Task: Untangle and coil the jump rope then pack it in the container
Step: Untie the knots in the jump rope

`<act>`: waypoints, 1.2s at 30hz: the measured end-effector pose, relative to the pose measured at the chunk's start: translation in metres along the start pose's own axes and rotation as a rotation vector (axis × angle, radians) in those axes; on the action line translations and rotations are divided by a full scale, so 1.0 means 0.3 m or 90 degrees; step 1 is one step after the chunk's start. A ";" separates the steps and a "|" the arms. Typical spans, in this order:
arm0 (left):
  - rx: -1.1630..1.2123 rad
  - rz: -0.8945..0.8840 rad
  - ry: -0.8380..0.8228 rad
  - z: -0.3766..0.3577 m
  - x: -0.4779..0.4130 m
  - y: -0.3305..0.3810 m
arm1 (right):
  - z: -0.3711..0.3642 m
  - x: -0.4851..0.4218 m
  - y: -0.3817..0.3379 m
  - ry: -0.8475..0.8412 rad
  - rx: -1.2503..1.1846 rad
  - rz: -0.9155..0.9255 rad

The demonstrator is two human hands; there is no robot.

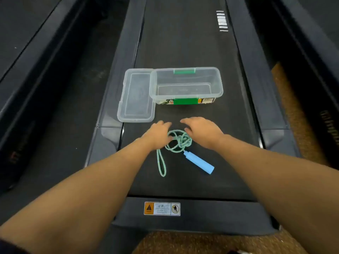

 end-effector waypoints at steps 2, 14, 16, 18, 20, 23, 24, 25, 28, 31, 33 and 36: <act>-0.002 -0.005 -0.041 -0.059 -0.029 -0.001 | -0.070 -0.029 0.020 -0.053 -0.041 -0.001; 0.653 -0.063 -0.111 -0.045 0.051 0.054 | -0.184 0.068 0.036 -0.030 -0.395 -0.038; 0.641 -0.096 -0.153 -0.012 0.147 0.089 | -0.154 0.147 0.012 0.014 -0.493 -0.034; 0.596 -0.118 -0.144 -0.002 0.259 0.103 | -0.126 0.245 -0.034 0.036 -0.553 -0.034; 0.547 -0.116 -0.111 0.005 0.346 0.111 | -0.096 0.322 -0.073 0.006 -0.591 -0.037; 0.517 -0.091 -0.039 0.049 0.499 0.120 | -0.036 0.421 -0.134 -0.061 -0.604 -0.021; 0.527 -0.091 -0.022 0.060 0.537 0.124 | -0.015 0.440 -0.146 -0.069 -0.605 -0.019; 0.548 -0.095 -0.016 0.063 0.567 0.124 | 0.000 0.456 -0.158 -0.069 -0.614 -0.019; 0.676 -0.089 -0.058 0.036 0.624 0.121 | 0.020 0.500 -0.187 -0.049 -0.659 -0.016; 0.821 -0.099 -0.082 0.036 0.654 0.134 | 0.037 0.529 -0.207 -0.011 -0.686 -0.026; 0.918 -0.123 -0.099 0.053 0.667 0.156 | 0.057 0.536 -0.217 0.035 -0.711 -0.039; 0.983 -0.179 -0.145 0.066 0.692 0.190 | 0.084 0.538 -0.207 0.139 -0.778 -0.048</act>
Point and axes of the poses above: each hand's wrist, its own x-axis away from the middle knuckle, its own z-axis out of the back of the hand, y = z × x, the point moved 4 cm from there along -x, towards the middle knuckle, and after that the axes turned 4 degrees about z, right-handed, at the moved point
